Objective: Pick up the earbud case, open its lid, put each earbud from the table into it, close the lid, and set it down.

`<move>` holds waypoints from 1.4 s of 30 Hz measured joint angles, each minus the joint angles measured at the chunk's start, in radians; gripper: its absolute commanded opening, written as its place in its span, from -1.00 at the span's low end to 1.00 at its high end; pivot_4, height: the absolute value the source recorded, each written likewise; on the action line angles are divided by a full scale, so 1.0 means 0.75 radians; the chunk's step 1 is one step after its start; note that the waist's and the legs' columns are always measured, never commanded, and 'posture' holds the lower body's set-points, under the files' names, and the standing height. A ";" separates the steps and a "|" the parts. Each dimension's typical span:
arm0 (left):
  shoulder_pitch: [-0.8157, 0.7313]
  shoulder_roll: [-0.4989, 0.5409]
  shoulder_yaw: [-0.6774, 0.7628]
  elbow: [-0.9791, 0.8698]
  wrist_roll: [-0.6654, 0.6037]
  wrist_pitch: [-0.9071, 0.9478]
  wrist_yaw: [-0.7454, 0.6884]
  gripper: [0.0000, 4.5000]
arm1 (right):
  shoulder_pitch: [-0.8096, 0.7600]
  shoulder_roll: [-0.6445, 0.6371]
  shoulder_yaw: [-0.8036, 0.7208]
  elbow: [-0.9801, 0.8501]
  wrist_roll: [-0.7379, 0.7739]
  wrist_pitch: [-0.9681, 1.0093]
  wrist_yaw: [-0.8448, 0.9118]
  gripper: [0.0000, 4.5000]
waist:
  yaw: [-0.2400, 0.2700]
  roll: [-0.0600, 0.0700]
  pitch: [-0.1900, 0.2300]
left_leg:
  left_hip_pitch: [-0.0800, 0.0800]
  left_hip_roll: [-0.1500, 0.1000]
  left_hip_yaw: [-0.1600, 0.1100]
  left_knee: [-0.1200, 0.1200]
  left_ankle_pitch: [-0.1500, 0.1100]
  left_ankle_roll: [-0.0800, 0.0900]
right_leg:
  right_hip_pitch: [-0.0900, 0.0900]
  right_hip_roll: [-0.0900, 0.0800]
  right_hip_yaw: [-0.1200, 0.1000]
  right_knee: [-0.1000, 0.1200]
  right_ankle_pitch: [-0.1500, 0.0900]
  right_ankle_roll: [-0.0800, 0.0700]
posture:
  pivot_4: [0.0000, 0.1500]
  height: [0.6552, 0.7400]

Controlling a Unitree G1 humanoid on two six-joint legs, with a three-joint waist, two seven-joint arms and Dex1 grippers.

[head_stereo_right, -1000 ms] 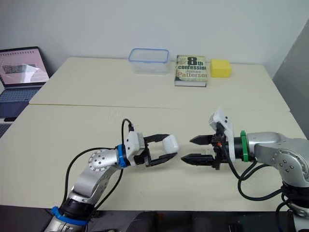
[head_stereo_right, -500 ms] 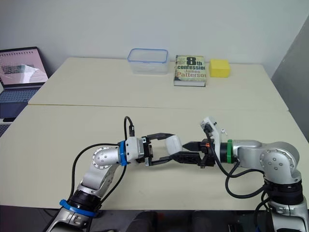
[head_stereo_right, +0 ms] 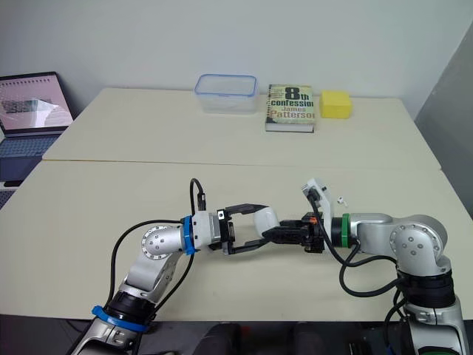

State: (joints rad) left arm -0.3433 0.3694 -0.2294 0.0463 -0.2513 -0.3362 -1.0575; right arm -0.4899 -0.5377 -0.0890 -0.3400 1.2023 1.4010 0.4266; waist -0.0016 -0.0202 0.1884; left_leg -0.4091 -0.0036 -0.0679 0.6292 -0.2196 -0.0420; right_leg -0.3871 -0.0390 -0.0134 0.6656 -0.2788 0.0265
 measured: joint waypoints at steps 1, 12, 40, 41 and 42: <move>0.000 0.000 0.000 0.000 0.005 -0.002 0.001 0.24 | 0.000 0.001 0.001 0.003 0.000 0.000 0.005 -0.66 | 0.000 0.000 0.000 | 0.000 0.000 0.000 0.000 0.000 0.000 | 0.000 0.000 0.000 0.000 0.000 0.000 | 1.00 1.00; -0.026 -0.020 -0.003 0.016 0.004 0.019 -0.009 1.00 | -0.054 -0.008 0.025 0.040 -0.014 0.001 0.022 -0.66 | -0.001 0.000 0.000 | 0.000 0.000 0.000 0.001 0.000 0.000 | 0.000 0.000 0.000 0.001 0.001 0.000 | 1.00 1.00; -0.208 0.182 -0.149 -0.417 -0.120 1.259 0.093 1.00 | -0.248 -0.580 0.725 -0.114 -1.063 -0.769 0.873 -0.66 | -0.003 0.002 0.001 | 0.000 0.001 0.000 0.001 0.000 0.000 | -0.002 0.001 0.001 0.001 -0.003 0.007 | 1.00 1.00; -0.216 0.177 -0.156 -0.408 -0.112 1.258 0.097 1.00 | -0.248 -0.577 0.725 -0.114 -1.073 -0.772 0.879 -0.66 | -0.003 0.002 0.001 | 0.000 0.001 0.000 0.001 0.000 0.000 | -0.002 0.001 0.001 0.001 -0.003 0.007 | 1.00 1.00; -0.219 0.172 -0.158 -0.403 -0.107 1.257 0.099 1.00 | -0.248 -0.572 0.725 -0.114 -1.081 -0.775 0.884 -0.66 | -0.003 0.002 0.001 | 0.000 0.001 0.000 0.001 0.000 0.000 | -0.002 0.001 0.002 0.001 -0.003 0.007 | 1.00 1.00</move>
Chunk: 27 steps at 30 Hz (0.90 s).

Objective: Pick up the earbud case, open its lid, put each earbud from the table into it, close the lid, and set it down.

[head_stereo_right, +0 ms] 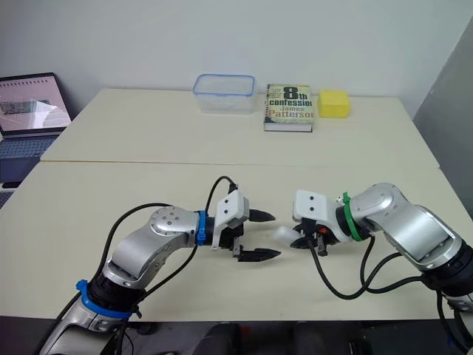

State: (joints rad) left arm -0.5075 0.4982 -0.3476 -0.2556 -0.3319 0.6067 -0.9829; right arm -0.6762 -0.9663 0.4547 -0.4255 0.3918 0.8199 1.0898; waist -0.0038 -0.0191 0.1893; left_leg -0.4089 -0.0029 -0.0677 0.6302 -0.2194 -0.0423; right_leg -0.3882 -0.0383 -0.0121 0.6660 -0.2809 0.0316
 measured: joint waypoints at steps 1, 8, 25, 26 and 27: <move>-0.003 -0.005 0.000 0.008 0.002 -0.001 0.001 1.00 | 0.000 0.005 0.000 0.000 -0.010 -0.001 0.003 -0.66 | 0.000 0.000 0.000 | 0.000 0.000 0.000 0.000 0.000 0.000 | 0.000 0.000 0.000 0.000 0.000 -0.001 | 1.00 1.00; -0.008 -0.017 -0.016 0.045 0.024 -0.010 -0.017 0.82 | 0.000 0.029 0.000 0.000 -0.042 -0.001 0.030 -0.66 | 0.000 0.000 0.000 | 0.000 0.000 0.000 0.000 0.000 0.000 | 0.000 0.000 0.000 0.000 0.002 -0.003 | 1.00 1.00; -0.014 -0.032 -0.041 0.055 0.053 -0.040 -0.072 -0.66 | -0.017 0.058 -0.005 0.005 -0.082 0.039 0.078 -0.66 | 0.000 0.000 0.000 | 0.000 0.000 0.000 0.002 0.000 0.000 | 0.000 0.000 0.000 0.003 0.004 -0.006 | 1.00 1.00; -0.014 -0.032 -0.041 0.053 0.054 -0.042 -0.072 -0.66 | -0.026 0.059 -0.005 0.008 -0.082 0.049 0.086 -0.66 | 0.000 0.000 0.000 | 0.000 0.000 0.000 0.002 0.000 0.000 | 0.000 0.000 0.000 0.003 0.004 -0.006 | 1.00 1.00; -0.014 -0.033 -0.040 0.052 0.054 -0.045 -0.072 -0.66 | -0.034 0.059 -0.005 0.010 -0.082 0.056 0.092 -0.66 | 0.000 0.000 0.000 | 0.000 0.000 0.000 0.002 0.000 0.000 | 0.000 0.000 0.000 0.004 0.004 -0.006 | 1.00 1.00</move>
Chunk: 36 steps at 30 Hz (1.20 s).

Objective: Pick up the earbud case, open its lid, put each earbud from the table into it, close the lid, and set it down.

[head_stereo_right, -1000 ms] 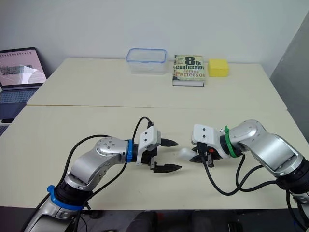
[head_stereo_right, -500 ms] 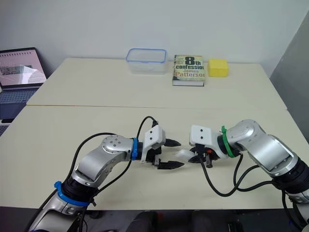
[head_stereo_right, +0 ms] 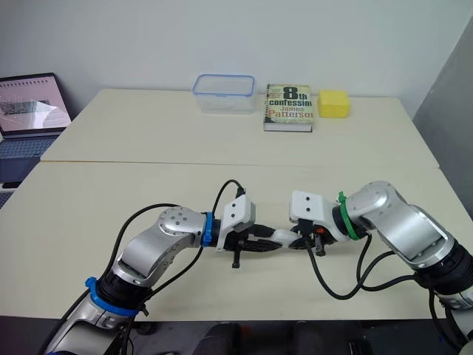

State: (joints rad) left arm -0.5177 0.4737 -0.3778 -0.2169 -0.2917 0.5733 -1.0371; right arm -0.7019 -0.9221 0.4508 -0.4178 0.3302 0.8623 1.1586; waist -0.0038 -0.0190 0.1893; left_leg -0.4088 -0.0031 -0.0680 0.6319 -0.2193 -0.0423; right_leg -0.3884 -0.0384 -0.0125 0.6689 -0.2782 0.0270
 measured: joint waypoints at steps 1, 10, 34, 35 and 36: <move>0.000 0.000 0.000 0.000 0.000 -0.002 0.000 -0.66 | -0.003 0.001 0.000 0.000 0.000 0.005 0.003 -0.66 | 0.000 0.000 0.000 | 0.000 0.000 0.000 0.000 0.000 0.000 | 0.000 0.000 0.000 0.001 0.000 0.000 | 1.00 1.00; 0.002 0.000 0.004 -0.004 -0.005 -0.006 -0.005 -0.66 | -0.028 0.004 0.001 -0.002 -0.002 0.044 0.026 -0.66 | 0.000 0.000 0.000 | 0.002 0.000 0.000 0.005 0.000 0.000 | -0.001 0.000 0.001 0.011 -0.004 0.006 | 1.00 1.00; 0.272 -0.064 0.267 0.087 -0.246 -0.130 -0.074 -0.66 | 0.162 -0.162 -0.362 0.006 0.001 -0.401 0.106 0.75 | -0.001 0.000 0.000 | 0.005 0.001 0.002 0.006 0.000 0.000 | 0.000 -0.001 0.003 0.013 -0.004 0.005 | 1.00 1.00; 0.293 -0.067 0.279 0.087 -0.255 -0.143 -0.075 -0.66 | 0.189 -0.153 -0.385 -0.010 0.007 -0.426 0.104 0.75 | 0.000 0.000 0.000 | 0.005 0.001 0.002 0.006 0.000 0.000 | 0.001 -0.001 0.002 0.013 -0.004 0.005 | 1.00 1.00; 0.304 -0.068 0.286 0.087 -0.259 -0.156 -0.073 -0.66 | 0.204 -0.139 -0.392 -0.028 0.009 -0.438 0.099 0.75 | 0.001 0.000 0.000 | 0.005 0.001 0.002 0.006 0.000 0.000 | 0.001 -0.001 0.002 0.013 -0.004 0.005 | 1.00 1.00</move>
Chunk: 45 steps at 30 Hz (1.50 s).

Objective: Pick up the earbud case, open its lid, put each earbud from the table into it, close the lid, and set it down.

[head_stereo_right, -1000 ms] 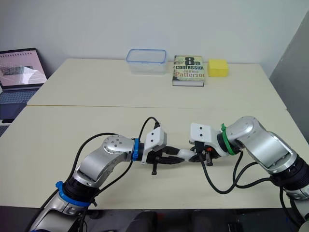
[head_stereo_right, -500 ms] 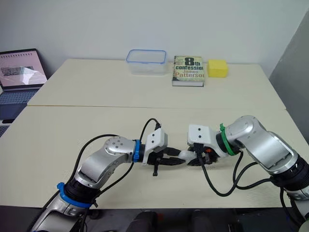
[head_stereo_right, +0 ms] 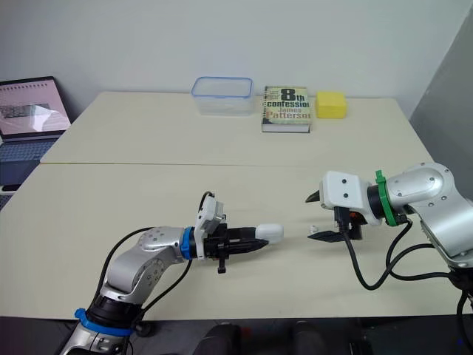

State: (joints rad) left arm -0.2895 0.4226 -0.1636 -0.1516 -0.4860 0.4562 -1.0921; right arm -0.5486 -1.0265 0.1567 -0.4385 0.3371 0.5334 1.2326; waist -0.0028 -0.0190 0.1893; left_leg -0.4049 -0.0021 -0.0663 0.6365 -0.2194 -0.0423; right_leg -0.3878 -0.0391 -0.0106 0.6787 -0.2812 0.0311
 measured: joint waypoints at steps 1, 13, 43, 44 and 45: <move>0.002 -0.003 0.001 0.000 -0.001 -0.012 0.002 -0.66 | 0.013 0.023 -0.003 -0.022 0.001 0.000 -0.017 0.75 | 0.000 0.000 0.000 | 0.000 0.000 0.000 0.000 0.000 0.000 | 0.000 0.000 0.000 0.000 0.000 0.000 | 1.00 1.00; -0.011 -0.022 -0.038 0.001 0.052 -0.117 0.007 -0.66 | -0.044 0.256 0.161 0.013 -0.131 0.001 -0.171 0.75 | -0.001 0.000 0.000 | 0.000 -0.001 0.001 0.000 0.000 0.000 | 0.000 0.000 0.001 0.000 0.002 -0.004 | 1.00 1.00; 0.021 -0.080 0.118 0.072 0.093 -0.278 0.204 -0.66 | 0.161 0.198 -0.230 -0.009 0.085 0.139 -0.227 0.75 | 0.003 0.000 0.000 | 0.000 -0.001 0.000 0.000 0.000 0.000 | 0.000 -0.001 0.000 -0.001 0.001 -0.002 | 1.00 1.00; 0.022 -0.092 0.126 0.077 0.092 -0.298 0.219 -0.66 | 0.240 0.198 -0.290 -0.015 0.075 0.102 -0.252 0.75 | 0.004 0.000 0.000 | 0.000 -0.002 0.000 0.000 0.000 0.000 | 0.001 -0.001 0.000 -0.001 0.001 -0.001 | 1.00 1.00; 0.027 -0.103 0.136 0.084 0.092 -0.325 0.227 -0.66 | 0.327 0.199 -0.348 -0.017 0.060 0.058 -0.269 0.75 | 0.008 -0.001 0.000 | 0.000 -0.002 0.000 0.000 0.000 0.000 | 0.001 -0.001 0.000 -0.001 0.001 -0.001 | 1.00 1.00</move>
State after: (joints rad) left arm -0.2690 0.3450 -0.0614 -0.0888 -0.4167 0.2128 -0.9219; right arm -0.3034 -0.8771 -0.1043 -0.4513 0.3822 0.5771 1.0311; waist 0.0034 -0.0196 0.1890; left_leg -0.4053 -0.0035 -0.0662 0.6363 -0.2195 -0.0423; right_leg -0.3869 -0.0397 -0.0108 0.6780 -0.2806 0.0300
